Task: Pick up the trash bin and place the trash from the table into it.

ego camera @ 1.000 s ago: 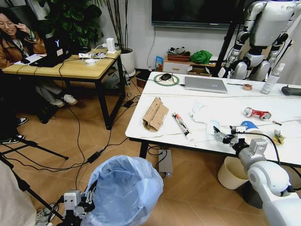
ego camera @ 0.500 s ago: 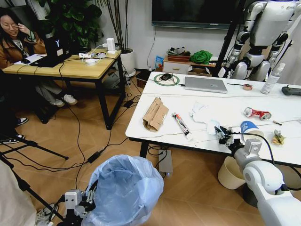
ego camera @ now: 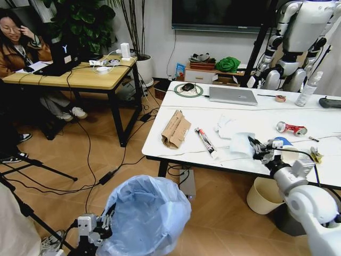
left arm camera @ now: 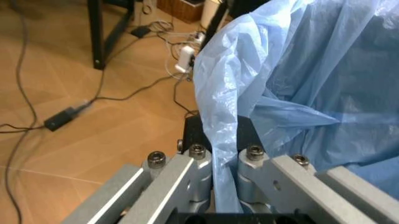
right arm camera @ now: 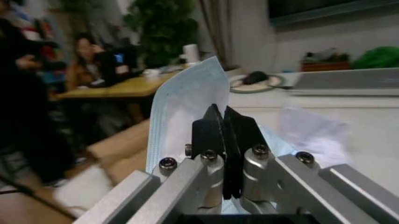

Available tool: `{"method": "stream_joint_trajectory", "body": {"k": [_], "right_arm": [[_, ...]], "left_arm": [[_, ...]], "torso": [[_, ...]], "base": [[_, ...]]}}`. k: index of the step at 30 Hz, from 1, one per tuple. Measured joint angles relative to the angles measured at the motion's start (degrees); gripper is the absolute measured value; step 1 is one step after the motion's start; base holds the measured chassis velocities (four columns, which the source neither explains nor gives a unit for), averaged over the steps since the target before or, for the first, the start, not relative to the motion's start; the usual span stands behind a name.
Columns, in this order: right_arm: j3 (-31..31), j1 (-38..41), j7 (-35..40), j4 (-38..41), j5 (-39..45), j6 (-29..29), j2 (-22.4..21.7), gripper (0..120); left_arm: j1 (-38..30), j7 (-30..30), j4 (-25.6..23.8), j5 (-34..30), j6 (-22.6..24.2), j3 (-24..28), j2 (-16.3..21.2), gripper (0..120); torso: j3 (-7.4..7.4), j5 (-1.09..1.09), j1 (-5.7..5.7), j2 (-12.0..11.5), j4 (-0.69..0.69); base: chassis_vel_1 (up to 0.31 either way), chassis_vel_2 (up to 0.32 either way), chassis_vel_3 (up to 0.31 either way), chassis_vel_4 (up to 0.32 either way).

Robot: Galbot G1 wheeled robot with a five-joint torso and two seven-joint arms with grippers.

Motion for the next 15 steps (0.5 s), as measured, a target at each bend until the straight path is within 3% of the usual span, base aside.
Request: {"method": "stream_joint_trajectory", "body": {"k": [4,7,15], "right_arm": [[-5.2,-1.8,-2.3,5.5,4.5,1.6,-2.2,0],[-12.5,-2.3,-4.3,9.4,5.2,3.7,-3.9,0],[-28.6,-1.8,-7.5,9.3,0.4,6.9,-5.4,0]], "left_arm": [[0.0,-0.2,0.0,-0.3,0.3,0.5,1.4,0],[-0.2,-0.3,-0.1,-0.9,0.4,0.9,1.8,0],[0.0,-0.2,-0.5,-1.0,0.5,1.4,1.6,0]], "torso": [[0.00,0.01,0.00,0.0,0.00],[0.00,0.00,0.00,0.0,0.00],[0.00,0.02,0.00,0.0,0.00]], "base": [[0.000,0.000,0.000,0.000],[0.000,0.000,0.000,0.000],[0.000,0.000,0.000,0.000]]}}
